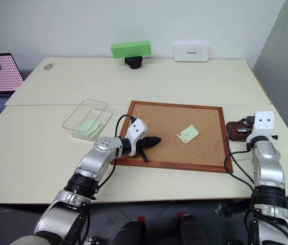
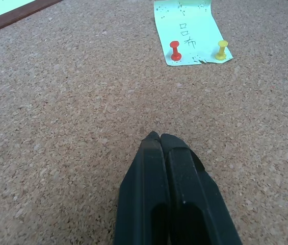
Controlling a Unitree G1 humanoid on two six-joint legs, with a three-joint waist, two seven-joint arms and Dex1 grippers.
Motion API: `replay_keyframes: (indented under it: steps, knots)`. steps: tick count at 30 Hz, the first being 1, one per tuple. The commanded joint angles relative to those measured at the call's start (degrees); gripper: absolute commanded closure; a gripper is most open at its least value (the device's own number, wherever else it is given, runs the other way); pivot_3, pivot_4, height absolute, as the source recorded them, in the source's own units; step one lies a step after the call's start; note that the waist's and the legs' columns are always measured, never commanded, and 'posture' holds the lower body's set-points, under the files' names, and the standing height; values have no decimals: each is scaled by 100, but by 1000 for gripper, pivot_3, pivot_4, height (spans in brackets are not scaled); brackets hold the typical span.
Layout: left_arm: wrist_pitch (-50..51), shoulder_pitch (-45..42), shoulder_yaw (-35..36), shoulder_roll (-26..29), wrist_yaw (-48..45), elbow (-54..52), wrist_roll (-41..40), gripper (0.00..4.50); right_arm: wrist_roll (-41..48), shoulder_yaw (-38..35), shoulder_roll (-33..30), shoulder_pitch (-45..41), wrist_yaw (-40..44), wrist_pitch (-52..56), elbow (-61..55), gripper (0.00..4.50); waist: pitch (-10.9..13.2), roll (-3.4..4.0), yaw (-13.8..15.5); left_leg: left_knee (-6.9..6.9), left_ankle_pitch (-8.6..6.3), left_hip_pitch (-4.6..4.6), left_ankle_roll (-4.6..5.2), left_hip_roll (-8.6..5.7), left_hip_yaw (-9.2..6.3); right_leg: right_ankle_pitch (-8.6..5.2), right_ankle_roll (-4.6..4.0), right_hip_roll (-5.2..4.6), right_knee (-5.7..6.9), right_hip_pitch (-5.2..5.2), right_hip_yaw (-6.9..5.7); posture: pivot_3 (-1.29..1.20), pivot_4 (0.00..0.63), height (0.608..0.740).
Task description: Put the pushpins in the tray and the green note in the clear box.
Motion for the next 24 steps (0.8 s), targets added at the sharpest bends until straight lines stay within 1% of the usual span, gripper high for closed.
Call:
replay_keyframes:
  steps: [1, 3, 4, 7, 8, 9, 10, 12, 16, 17, 20, 21, 24]
  knots:
    - [72, 71, -136, -57, -20, 168, 93, 4500, 223, -72, -8, -80, 106, 192, -263, 4007, -1, 2, 2, 0, 0, 0, 0, -1, 0, 0, 0, 0, -1, 0, 0, 0, 150, 740]
    - [73, 63, -128, -59, -24, 172, 89, 4500, 279, -57, 21, -61, 137, 258, -359, 3697, -1, 2, 2, 1, 0, -1, 0, -2, 0, 0, 1, -1, -1, 0, 0, 0, 150, 740]
    - [73, 59, -125, -59, -27, 176, 88, 4500, 298, -50, 26, -55, 137, 283, -389, 3387, -2, 3, 3, 1, 0, -1, 0, -2, 0, -1, 2, -1, -1, 0, 0, 0, 150, 740]
    - [87, 78, -110, -54, -20, 150, 80, 4500, 387, -15, 71, 32, 234, 383, -546, 2799, -4, 6, 3, 1, 0, -1, 0, -1, 0, -12, 21, -1, -1, 0, 0, 0, 150, 740]
    - [90, 86, -108, -51, -18, 141, 79, 4500, 399, -14, 82, 49, 247, 415, -579, 2699, -4, 7, 3, 1, 0, -1, 0, -1, 0, -12, 21, -1, -1, 0, -1, 0, 150, 740]
    - [95, 98, -108, -49, -17, 128, 78, 4500, 411, -9, 88, 65, 270, 446, -604, 2389, -4, 7, 4, 1, 0, -1, 0, -1, 0, -12, 21, -1, -1, 0, 0, 0, 150, 740]
    - [98, 105, -108, -47, -17, 120, 77, 4500, 421, -5, 90, 76, 286, 467, -621, 2258, -4, 7, 4, 1, 0, -1, 0, -1, -1, -12, 21, -1, -1, 0, -1, 0, 150, 740]
    - [108, 113, -109, -42, -17, 107, 77, 4500, 453, 15, 99, 94, 340, 515, -652, 1782, -4, 7, 4, 1, 0, -1, 0, -1, 0, -12, 20, -1, -1, 0, 0, 0, 150, 740]
    - [114, 106, -108, -38, -16, 103, 79, 4500, 480, 32, 95, 109, 355, 556, -688, 1004, -5, 8, 4, 1, 0, -1, 0, -1, 0, -12, 21, -1, -1, 0, 0, 0, 150, 740]
    - [106, 98, -107, -40, -16, 117, 80, 4500, 480, 37, 92, 102, 358, 560, -679, 723, -5, 8, 4, 1, 0, -1, 0, -1, -1, -12, 21, -1, -1, 0, -1, 0, 150, 740]
    - [93, 87, -106, -43, -20, 134, 80, 4500, 495, 39, 83, 95, 365, 565, -670, 87, -5, 9, 4, 1, 0, -1, 0, -1, 0, -12, 21, -1, -1, 0, -1, 0, 150, 740]
    - [87, 77, -107, -44, -22, 148, 83, 4500, 509, 39, 79, 88, 371, 569, -666, 13, -5, 9, 4, 1, 0, -1, 0, -1, 0, -13, 22, -1, -1, 0, 0, 0, 150, 740]
    - [78, 55, -110, -50, -26, 178, 87, 4500, 534, 37, 76, 69, 382, 582, -662, 13, -5, 9, 4, 1, 0, -1, 0, -1, 0, -13, 23, -1, -2, 0, -1, 0, 150, 740]
